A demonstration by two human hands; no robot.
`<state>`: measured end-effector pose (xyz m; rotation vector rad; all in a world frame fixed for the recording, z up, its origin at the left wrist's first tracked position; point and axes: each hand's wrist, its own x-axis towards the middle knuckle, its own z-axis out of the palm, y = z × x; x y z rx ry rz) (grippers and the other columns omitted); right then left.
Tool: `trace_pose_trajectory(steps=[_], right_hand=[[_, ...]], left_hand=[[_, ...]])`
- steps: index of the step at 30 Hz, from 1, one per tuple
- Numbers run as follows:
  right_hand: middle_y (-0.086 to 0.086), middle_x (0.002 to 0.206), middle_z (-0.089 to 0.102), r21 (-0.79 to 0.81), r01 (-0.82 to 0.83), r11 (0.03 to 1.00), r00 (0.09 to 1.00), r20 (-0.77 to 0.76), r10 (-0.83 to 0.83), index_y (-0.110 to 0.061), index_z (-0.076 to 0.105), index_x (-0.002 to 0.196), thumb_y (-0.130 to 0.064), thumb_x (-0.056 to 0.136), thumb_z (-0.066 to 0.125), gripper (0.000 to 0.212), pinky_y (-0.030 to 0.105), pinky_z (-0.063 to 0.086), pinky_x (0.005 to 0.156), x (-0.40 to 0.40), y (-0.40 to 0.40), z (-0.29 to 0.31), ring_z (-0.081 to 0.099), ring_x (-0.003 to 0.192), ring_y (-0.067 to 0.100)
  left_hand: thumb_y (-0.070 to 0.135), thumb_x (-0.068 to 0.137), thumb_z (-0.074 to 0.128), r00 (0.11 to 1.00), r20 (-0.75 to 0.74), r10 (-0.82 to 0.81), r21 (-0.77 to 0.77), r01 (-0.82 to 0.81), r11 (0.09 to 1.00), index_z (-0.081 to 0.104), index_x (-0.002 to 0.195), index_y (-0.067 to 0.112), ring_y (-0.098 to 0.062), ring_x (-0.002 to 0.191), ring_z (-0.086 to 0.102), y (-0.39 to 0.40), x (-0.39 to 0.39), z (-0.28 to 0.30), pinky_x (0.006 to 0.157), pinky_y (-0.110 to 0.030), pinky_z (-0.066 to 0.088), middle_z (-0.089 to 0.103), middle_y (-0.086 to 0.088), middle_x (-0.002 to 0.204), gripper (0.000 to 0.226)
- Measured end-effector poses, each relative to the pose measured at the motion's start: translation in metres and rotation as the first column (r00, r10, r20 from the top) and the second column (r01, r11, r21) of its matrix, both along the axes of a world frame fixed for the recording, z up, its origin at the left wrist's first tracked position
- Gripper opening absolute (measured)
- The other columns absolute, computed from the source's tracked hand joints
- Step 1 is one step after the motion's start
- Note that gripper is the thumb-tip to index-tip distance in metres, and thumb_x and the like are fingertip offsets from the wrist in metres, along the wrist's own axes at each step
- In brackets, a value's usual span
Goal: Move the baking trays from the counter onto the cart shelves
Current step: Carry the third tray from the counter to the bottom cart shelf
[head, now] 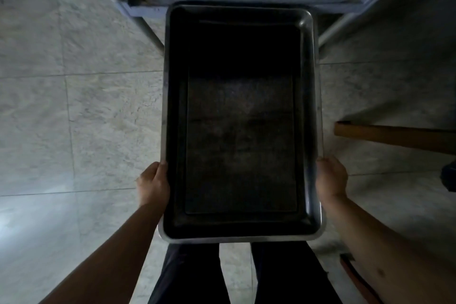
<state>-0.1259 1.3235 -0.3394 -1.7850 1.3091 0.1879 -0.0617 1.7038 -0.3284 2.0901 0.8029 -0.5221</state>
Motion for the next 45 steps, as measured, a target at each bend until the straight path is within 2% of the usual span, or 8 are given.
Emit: trace_pose_trajectory(steps=[7,18,23,27,31,36,39,45], right_hand=[[0.001,0.061,0.044,0.040,0.012,0.999,0.999,-0.035,-0.011,-0.020,0.040,0.057,-0.023,0.087,0.052,0.033,0.031,0.034,0.058,-0.002,-0.009,-0.007,0.042,0.060,0.018],[0.002,0.062,0.045,0.054,-0.038,0.998,0.996,-0.081,0.042,-0.017,0.046,0.063,-0.021,0.094,0.050,0.032,0.030,0.035,0.054,-0.033,-0.013,-0.012,0.042,0.057,0.015],[0.009,0.068,0.050,0.072,-0.027,0.997,0.994,-0.102,0.034,-0.014,0.047,0.062,-0.020,0.092,0.052,0.030,0.037,0.039,0.063,-0.029,-0.012,-0.030,0.048,0.065,0.024],[0.004,0.064,0.048,0.070,-0.026,0.997,0.999,-0.038,0.029,-0.017,0.048,0.061,-0.022,0.094,0.054,0.033,0.034,0.036,0.063,0.004,-0.018,-0.058,0.046,0.062,0.017],[0.005,0.066,0.045,0.105,-0.055,0.993,0.997,0.060,0.049,-0.008,0.054,0.072,-0.021,0.095,0.052,0.027,0.027,0.034,0.058,0.046,-0.033,-0.094,0.040,0.056,0.006],[0.001,0.065,0.048,0.053,-0.136,0.989,0.984,0.121,0.129,-0.014,0.056,0.072,-0.022,0.093,0.053,0.023,0.027,0.038,0.059,0.104,-0.058,-0.137,0.046,0.062,0.009],[0.001,0.065,0.048,-0.043,-0.175,0.984,0.973,0.146,0.179,-0.006,0.060,0.075,-0.016,0.093,0.053,0.022,0.018,0.037,0.055,0.137,-0.069,-0.175,0.043,0.053,-0.003],[0.014,0.068,0.043,-0.127,-0.197,0.972,0.952,0.210,0.221,0.013,0.052,0.078,-0.016,0.094,0.052,0.033,0.018,0.030,0.048,0.186,-0.078,-0.236,0.037,0.048,0.001]], left_hand=[[0.036,0.100,0.054,0.999,0.022,0.034,-0.014,-0.034,0.999,0.043,0.058,0.009,-0.021,0.056,0.038,-0.007,-0.008,-0.014,0.056,-0.036,0.031,0.039,-0.006,0.055,0.052],[0.031,0.097,0.053,0.997,-0.038,0.069,-0.016,-0.070,0.997,0.041,0.058,0.009,-0.020,0.057,0.037,-0.008,-0.045,-0.013,0.057,-0.037,0.032,0.037,-0.005,0.056,0.046],[0.030,0.096,0.052,0.996,-0.065,0.066,0.006,-0.066,0.998,0.044,0.060,0.004,-0.022,0.059,0.038,-0.012,-0.040,-0.028,0.058,-0.039,0.032,0.039,-0.008,0.057,0.045],[0.030,0.095,0.052,0.998,-0.036,0.043,0.047,-0.041,0.998,0.051,0.065,-0.002,-0.024,0.062,0.042,-0.020,0.001,-0.054,0.059,-0.043,0.035,0.045,-0.015,0.061,0.044],[0.032,0.097,0.053,0.999,-0.008,0.034,0.053,-0.033,0.998,0.049,0.062,0.004,-0.023,0.061,0.041,-0.032,0.037,-0.094,0.057,-0.038,0.032,0.042,-0.010,0.058,0.045],[0.032,0.098,0.053,0.996,0.050,0.079,0.006,-0.079,0.997,0.055,0.078,-0.012,-0.023,0.067,0.045,-0.056,0.075,-0.146,0.062,-0.042,0.038,0.049,-0.018,0.070,0.048],[0.031,0.099,0.051,0.995,0.069,0.072,-0.005,-0.072,0.997,0.055,0.080,-0.012,-0.024,0.069,0.046,-0.065,0.102,-0.182,0.063,-0.044,0.038,0.050,-0.019,0.072,0.047],[0.033,0.101,0.049,0.992,0.107,0.063,-0.056,-0.057,0.997,0.055,0.085,-0.013,-0.025,0.071,0.047,-0.076,0.158,-0.237,0.065,-0.039,0.037,0.049,-0.018,0.075,0.049]])
